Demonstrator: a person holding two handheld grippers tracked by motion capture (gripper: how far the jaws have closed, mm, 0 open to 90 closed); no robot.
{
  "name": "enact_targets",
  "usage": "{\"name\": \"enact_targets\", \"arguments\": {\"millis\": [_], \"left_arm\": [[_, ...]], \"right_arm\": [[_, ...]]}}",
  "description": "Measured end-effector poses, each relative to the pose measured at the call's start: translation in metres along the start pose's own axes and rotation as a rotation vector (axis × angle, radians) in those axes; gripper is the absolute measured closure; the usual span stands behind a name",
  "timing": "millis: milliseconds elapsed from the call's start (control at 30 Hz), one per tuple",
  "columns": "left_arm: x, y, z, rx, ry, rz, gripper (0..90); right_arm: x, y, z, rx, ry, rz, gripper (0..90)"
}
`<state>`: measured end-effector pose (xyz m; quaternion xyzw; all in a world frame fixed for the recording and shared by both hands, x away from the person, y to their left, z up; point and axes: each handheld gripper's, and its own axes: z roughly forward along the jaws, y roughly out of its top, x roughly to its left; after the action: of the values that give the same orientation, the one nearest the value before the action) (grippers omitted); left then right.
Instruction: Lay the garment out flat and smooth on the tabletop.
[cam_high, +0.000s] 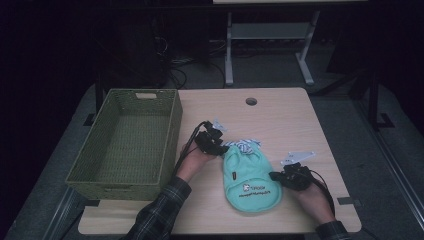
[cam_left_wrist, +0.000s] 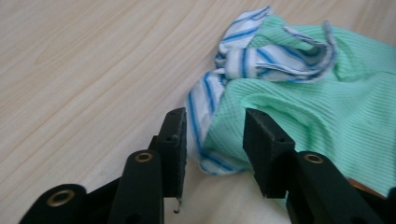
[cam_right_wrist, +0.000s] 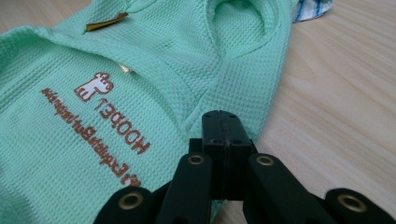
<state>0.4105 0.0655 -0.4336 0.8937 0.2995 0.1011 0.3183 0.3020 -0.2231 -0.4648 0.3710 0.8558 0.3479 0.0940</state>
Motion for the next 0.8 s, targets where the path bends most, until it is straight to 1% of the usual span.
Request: {"name": "enact_targets", "arguments": {"millis": [67, 100, 167, 200, 233, 300, 367, 433, 467, 533, 600, 633, 667, 800], "left_arm": [[0.002, 0.0, 0.006, 0.01, -0.001, -0.01, 57.1], [0.003, -0.001, 0.01, 0.011, -0.002, -0.009, 57.0], [0.004, -0.002, 0.016, 0.017, -0.01, -0.026, 57.1], [0.004, -0.003, 0.018, 0.022, -0.012, -0.026, 58.3], [0.004, -0.003, 0.02, 0.028, -0.008, -0.02, 60.6], [0.004, -0.004, 0.022, 0.04, 0.0, -0.011, 68.2], [0.005, -0.004, 0.022, 0.044, -0.002, -0.014, 75.5], [0.005, -0.004, 0.02, 0.045, 0.003, -0.013, 80.3], [0.005, -0.004, 0.019, 0.046, 0.005, -0.02, 82.1], [0.007, -0.004, 0.017, 0.05, 0.018, -0.019, 83.4], [0.01, -0.005, 0.016, 0.049, 0.043, -0.029, 83.9], [0.012, -0.006, 0.015, 0.057, 0.046, -0.035, 83.9], [0.013, -0.007, 0.015, 0.055, 0.048, -0.041, 83.9], [0.013, -0.01, 0.015, 0.049, 0.046, -0.042, 82.1]], "right_arm": [[0.0, 0.0, 0.0, 0.0, -0.001, -0.001, 90.0], [0.0, 0.0, 0.0, 0.001, -0.002, -0.003, 90.0], [0.001, 0.0, 0.0, 0.003, -0.005, -0.002, 90.0], [0.001, 0.0, 0.0, 0.005, -0.006, -0.004, 90.0], [0.001, 0.0, 0.0, 0.007, -0.007, -0.002, 90.0], [0.001, 0.0, 0.0, 0.006, -0.008, -0.01, 90.0], [0.002, 0.0, 0.0, 0.006, -0.01, -0.01, 90.0], [0.002, 0.001, 0.0, 0.008, -0.011, -0.011, 90.0], [0.002, 0.001, 0.0, 0.009, -0.011, -0.011, 90.0], [0.002, 0.001, 0.0, 0.012, -0.013, -0.012, 90.0], [0.002, 0.001, 0.0, 0.014, -0.013, -0.012, 90.0], [0.002, 0.001, 0.0, 0.014, -0.013, -0.013, 90.0], [0.002, 0.001, 0.0, 0.015, -0.013, -0.012, 90.0], [0.002, 0.001, 0.0, 0.015, -0.013, -0.013, 90.0]]}}
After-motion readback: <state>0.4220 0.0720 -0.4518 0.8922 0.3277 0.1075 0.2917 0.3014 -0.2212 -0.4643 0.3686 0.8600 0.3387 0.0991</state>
